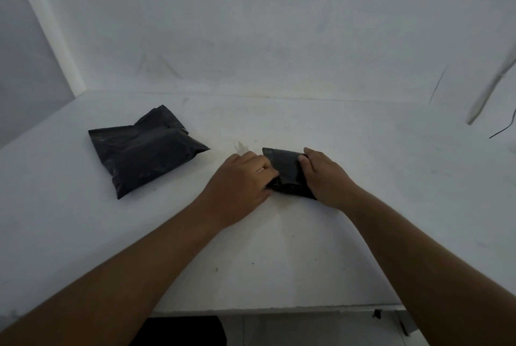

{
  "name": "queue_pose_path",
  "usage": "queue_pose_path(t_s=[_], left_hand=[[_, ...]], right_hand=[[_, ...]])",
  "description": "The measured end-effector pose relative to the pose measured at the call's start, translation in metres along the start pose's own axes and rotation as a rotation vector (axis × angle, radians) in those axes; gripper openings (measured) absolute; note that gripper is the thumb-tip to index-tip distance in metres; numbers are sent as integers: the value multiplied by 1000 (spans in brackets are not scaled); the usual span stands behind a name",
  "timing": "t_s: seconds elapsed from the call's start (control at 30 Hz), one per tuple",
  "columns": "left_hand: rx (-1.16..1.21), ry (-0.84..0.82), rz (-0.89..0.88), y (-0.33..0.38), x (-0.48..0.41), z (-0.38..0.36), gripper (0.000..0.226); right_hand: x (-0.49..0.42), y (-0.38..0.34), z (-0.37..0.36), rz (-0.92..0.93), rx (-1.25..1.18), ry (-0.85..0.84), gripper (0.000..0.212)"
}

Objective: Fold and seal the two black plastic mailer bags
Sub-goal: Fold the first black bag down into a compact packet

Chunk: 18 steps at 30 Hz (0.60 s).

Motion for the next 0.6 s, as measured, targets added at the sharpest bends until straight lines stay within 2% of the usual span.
queue_pose_path(t_s=[0.1,0.23,0.47,0.6], left_hand=[[-86,40,-120,11,4,1,34],[-125,18,-185,14,5,6,52],[-161,148,-227,19,-1,7,15],[-118,238,-238,15,5,15,11]], right_hand=[[1,-1,0,-6,13,-16,42],[-8,3,0,-11,13,-37,39],[-15,4,2,-58,18,-51,38],[-11,4,5,-39,-9,-48,42]])
Point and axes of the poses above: each hand's wrist, its own x-axis away from the middle knuckle, its own z-axis out of the back of the hand, y = z × x, the point moved 10 cm from there along -x, towards the middle knuckle, and after that the axes turned 8 degrees about -y, right-handed, at the moved point
